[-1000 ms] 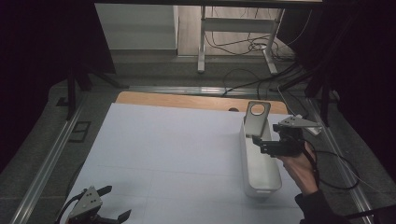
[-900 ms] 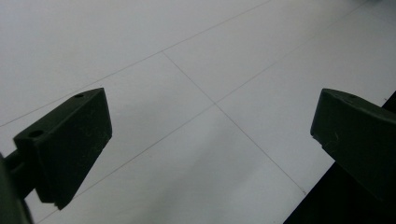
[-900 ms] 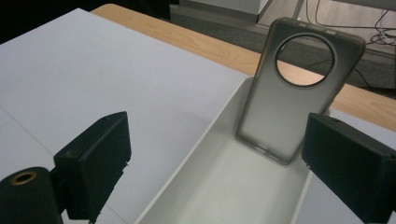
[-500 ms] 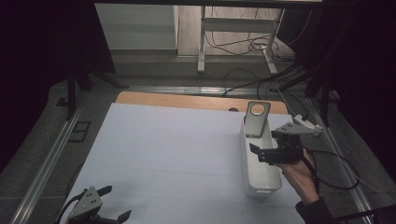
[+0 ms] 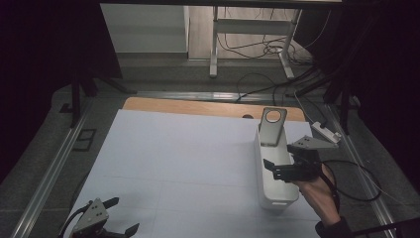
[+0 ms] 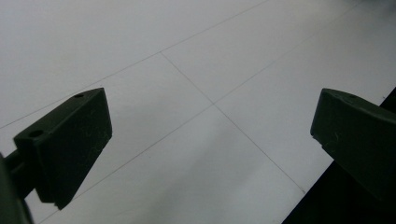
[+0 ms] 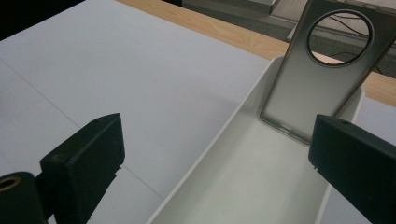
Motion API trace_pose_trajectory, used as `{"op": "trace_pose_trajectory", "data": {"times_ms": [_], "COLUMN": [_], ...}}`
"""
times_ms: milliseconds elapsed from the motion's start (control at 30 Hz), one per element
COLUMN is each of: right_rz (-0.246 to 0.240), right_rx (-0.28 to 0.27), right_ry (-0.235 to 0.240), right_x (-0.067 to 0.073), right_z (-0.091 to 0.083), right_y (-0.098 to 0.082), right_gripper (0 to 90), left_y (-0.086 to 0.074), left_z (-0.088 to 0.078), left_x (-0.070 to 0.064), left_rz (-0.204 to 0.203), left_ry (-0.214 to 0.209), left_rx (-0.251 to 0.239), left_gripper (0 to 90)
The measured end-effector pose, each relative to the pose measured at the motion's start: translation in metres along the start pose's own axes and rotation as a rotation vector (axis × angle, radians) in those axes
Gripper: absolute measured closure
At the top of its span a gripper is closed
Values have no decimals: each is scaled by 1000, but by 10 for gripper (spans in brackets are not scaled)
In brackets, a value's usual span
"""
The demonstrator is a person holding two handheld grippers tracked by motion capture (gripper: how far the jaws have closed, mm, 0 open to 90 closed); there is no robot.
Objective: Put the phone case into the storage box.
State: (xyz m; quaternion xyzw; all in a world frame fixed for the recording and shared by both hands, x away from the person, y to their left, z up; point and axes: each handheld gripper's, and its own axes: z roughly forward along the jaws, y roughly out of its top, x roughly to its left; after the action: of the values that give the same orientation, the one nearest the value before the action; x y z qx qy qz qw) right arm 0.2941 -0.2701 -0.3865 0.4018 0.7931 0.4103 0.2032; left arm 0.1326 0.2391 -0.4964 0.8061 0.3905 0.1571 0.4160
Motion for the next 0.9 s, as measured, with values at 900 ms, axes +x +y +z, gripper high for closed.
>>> {"op": "trace_pose_trajectory", "data": {"times_ms": [900], "right_rz": [-7], "right_rx": [22], "right_ry": [23], "right_x": [22], "right_z": [-15], "right_y": [-26], "right_gripper": [23], "left_y": [0], "left_z": [0], "left_x": [0], "left_rz": [2], "left_ry": [4], "left_rx": [2], "left_gripper": [0]}}
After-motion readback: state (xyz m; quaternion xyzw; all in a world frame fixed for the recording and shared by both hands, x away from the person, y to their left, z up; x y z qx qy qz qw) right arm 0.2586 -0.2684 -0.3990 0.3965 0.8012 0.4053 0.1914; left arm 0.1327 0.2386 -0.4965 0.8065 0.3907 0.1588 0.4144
